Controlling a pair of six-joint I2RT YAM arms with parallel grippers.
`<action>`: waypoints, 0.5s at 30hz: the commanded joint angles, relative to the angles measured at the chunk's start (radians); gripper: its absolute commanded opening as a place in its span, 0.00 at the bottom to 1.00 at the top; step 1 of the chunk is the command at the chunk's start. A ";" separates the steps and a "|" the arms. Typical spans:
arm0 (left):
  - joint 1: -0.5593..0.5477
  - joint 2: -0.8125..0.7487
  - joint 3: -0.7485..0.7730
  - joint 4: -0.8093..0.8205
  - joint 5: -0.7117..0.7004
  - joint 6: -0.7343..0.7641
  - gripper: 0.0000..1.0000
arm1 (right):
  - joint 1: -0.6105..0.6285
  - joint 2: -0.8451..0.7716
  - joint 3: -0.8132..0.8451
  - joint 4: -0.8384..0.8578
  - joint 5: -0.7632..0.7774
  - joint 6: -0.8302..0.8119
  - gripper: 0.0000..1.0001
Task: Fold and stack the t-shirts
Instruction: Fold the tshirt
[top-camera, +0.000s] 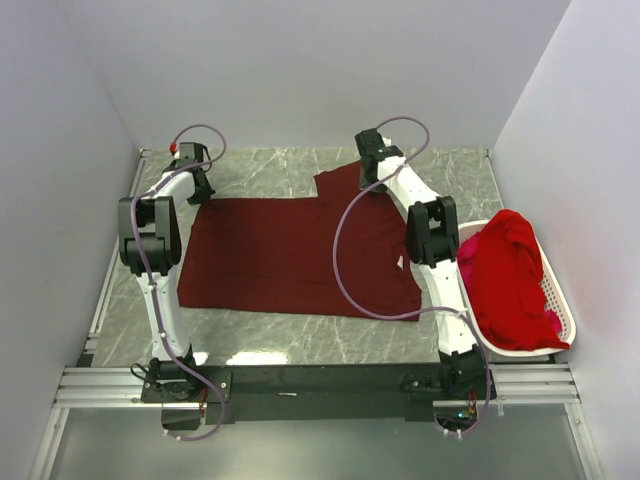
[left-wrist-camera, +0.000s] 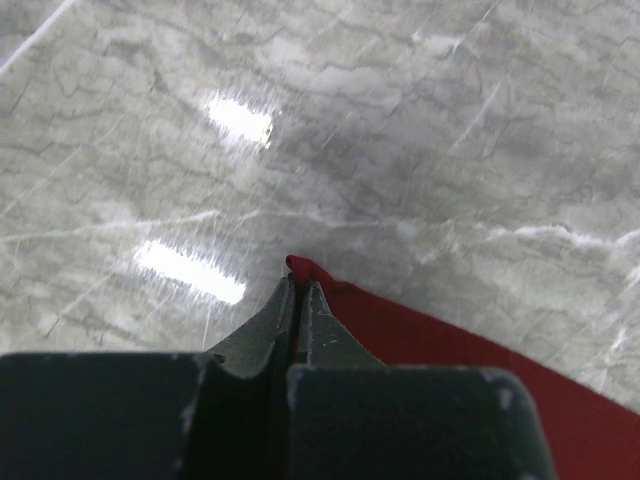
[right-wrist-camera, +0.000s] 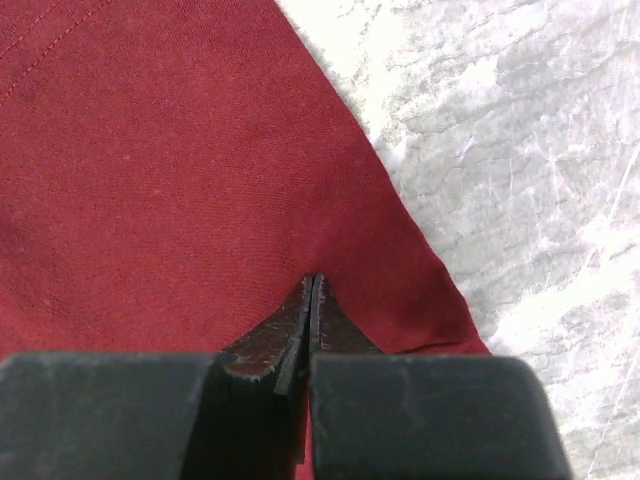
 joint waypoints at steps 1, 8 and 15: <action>0.000 -0.093 -0.024 0.059 0.006 -0.030 0.01 | -0.002 -0.075 -0.060 0.056 0.053 -0.008 0.00; 0.003 -0.182 -0.072 0.134 -0.014 -0.074 0.01 | 0.006 -0.250 -0.214 0.214 0.098 -0.048 0.00; 0.012 -0.229 -0.098 0.140 -0.024 -0.087 0.01 | 0.027 -0.386 -0.369 0.294 0.136 -0.063 0.00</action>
